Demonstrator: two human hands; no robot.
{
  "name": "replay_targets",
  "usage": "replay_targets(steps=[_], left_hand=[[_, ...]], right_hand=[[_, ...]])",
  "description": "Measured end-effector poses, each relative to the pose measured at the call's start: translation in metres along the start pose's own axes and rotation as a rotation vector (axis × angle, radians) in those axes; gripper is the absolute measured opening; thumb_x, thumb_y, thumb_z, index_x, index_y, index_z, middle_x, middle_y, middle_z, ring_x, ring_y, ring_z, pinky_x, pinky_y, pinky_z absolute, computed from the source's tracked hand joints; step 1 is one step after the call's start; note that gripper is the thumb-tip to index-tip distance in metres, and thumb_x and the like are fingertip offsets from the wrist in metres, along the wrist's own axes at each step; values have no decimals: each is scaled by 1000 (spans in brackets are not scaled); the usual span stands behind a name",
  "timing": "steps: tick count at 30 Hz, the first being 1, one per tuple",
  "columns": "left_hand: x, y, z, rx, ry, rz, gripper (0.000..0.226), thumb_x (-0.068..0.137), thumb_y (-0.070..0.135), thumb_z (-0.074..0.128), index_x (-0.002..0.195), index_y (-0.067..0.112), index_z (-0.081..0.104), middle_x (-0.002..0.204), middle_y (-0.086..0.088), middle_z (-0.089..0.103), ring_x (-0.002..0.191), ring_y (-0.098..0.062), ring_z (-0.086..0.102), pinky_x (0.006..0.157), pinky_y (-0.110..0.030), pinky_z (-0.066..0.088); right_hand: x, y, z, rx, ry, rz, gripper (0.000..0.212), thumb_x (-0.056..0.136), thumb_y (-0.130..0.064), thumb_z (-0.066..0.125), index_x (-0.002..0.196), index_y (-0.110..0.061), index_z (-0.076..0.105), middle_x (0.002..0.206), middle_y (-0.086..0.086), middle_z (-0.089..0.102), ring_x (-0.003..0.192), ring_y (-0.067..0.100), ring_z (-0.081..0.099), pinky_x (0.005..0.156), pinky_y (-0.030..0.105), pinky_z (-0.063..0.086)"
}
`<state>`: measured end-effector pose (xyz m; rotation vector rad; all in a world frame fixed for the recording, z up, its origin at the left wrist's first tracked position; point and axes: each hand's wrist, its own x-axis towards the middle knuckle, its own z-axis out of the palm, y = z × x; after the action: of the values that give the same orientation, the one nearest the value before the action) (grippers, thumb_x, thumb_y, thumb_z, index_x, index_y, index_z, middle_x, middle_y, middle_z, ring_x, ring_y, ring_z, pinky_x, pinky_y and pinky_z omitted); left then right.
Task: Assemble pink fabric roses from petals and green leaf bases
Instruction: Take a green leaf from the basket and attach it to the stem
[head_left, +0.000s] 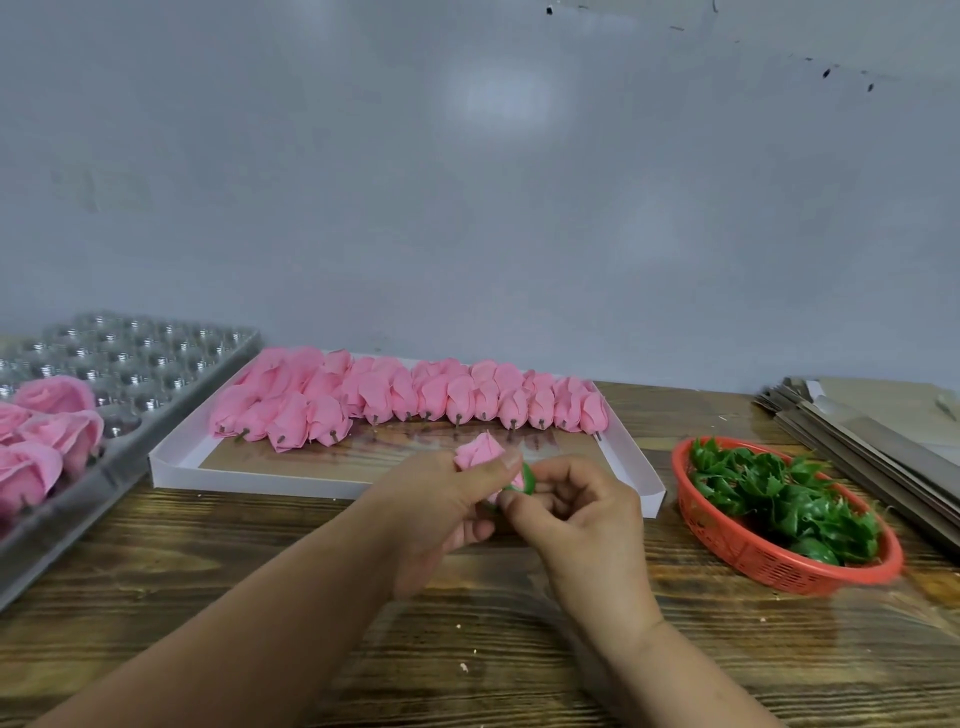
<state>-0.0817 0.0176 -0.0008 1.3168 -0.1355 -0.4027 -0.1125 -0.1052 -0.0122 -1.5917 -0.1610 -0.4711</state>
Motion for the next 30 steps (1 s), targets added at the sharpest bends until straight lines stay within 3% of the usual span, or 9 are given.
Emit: replay_targets(steps=[2, 5, 9, 12, 18, 25, 28, 30], left_hand=[[1, 1, -4, -12, -4, 21, 29, 63, 29, 70, 82, 8, 69, 71, 0, 68, 61, -5, 59, 55, -16, 48], [2, -1, -7, -4, -16, 63, 33, 56, 29, 73, 79, 7, 69, 69, -2, 67, 63, -9, 60, 60, -20, 50], [2, -1, -11, -46, -65, 68, 24, 58, 24, 73, 74, 7, 71, 70, -5, 67, 60, -10, 60, 55, -18, 51], [1, 2, -10, -76, -104, 58, 21, 60, 22, 72, 73, 6, 72, 71, -6, 68, 61, -11, 60, 55, -18, 51], [-4, 10, -12, -66, -169, 59, 29, 68, 18, 68, 92, 3, 68, 75, -5, 68, 66, -12, 61, 62, -19, 52], [-13, 9, -21, -3, -73, 81, 21, 69, 15, 65, 84, 2, 71, 75, -8, 70, 67, -12, 64, 61, -21, 55], [-26, 11, -38, 46, -31, 88, 21, 68, 17, 67, 84, 5, 73, 82, -10, 71, 75, -16, 65, 67, -23, 54], [-36, 13, -53, 74, -42, 88, 20, 68, 19, 67, 82, 6, 75, 85, -10, 71, 78, -16, 65, 69, -23, 53]], right_hand=[[1, 0, -2, 54, -7, 52, 18, 71, 8, 71, 71, -8, 63, 58, 9, 60, 55, 16, 54, 56, 27, 48], [2, 0, -1, 179, -28, 177, 16, 74, 9, 68, 70, -5, 62, 53, 9, 62, 45, 15, 55, 48, 22, 49], [5, 1, -2, 327, -76, 305, 10, 73, 8, 65, 73, -1, 60, 57, 13, 64, 43, 17, 58, 45, 23, 50], [6, 1, -4, 378, -107, 345, 16, 60, -6, 69, 73, -1, 62, 59, 14, 65, 45, 17, 59, 45, 22, 51], [6, 2, -3, 497, -133, 408, 19, 56, -9, 66, 73, -1, 62, 59, 18, 62, 44, 18, 60, 44, 23, 52], [3, 9, 0, 462, -248, 394, 27, 56, -14, 73, 81, -4, 70, 71, 19, 68, 54, 19, 65, 52, 24, 55], [-1, 13, 3, 392, -292, 401, 52, 56, -23, 75, 103, -5, 65, 82, 17, 71, 65, 21, 67, 55, 24, 56], [-2, 16, 4, 342, -291, 432, 55, 57, -25, 73, 107, -5, 61, 81, 15, 70, 65, 21, 67, 54, 24, 54]])
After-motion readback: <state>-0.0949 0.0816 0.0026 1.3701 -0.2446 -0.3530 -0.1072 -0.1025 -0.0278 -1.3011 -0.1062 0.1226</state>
